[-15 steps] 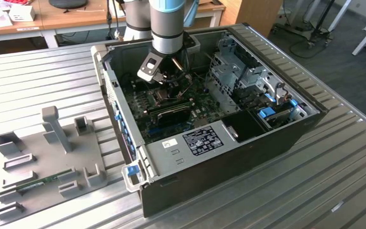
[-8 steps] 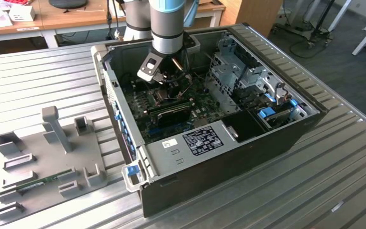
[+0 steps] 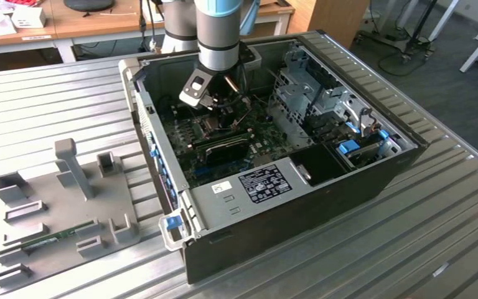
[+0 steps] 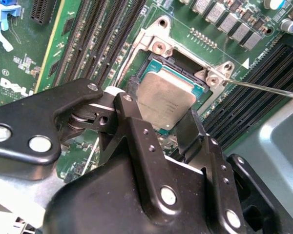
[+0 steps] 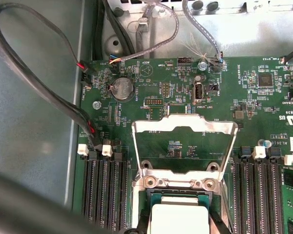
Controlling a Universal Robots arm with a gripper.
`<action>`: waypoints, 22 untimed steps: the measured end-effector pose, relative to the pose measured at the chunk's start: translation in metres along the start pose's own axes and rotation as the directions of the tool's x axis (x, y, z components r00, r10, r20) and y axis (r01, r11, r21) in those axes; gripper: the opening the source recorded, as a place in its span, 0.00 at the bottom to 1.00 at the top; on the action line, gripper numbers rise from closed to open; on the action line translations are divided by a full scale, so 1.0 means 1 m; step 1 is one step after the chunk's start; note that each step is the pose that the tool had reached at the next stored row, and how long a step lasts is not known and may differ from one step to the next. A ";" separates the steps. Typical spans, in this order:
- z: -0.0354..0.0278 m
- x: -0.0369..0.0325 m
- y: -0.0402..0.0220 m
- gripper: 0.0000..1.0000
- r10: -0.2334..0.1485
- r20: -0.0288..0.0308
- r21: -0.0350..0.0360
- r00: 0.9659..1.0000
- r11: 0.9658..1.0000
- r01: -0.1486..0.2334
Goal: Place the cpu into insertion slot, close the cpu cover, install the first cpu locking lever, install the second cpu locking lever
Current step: 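Place the cpu into insertion slot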
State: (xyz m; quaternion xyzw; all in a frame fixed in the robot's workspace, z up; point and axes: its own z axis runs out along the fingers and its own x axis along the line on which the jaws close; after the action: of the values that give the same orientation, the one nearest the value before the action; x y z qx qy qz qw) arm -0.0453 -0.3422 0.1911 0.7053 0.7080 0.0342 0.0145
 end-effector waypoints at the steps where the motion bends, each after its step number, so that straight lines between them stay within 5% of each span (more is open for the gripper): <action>1: 0.0000 0.0000 0.0000 0.54 0.000 0.000 0.000 1.000 1.000 0.000; 22: -0.0006 0.0001 0.0001 0.61 0.000 0.000 0.000 1.000 1.000 0.000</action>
State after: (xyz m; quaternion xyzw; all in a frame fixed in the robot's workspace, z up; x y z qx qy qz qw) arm -0.0452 -0.3421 0.1916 0.7053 0.7080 0.0344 0.0145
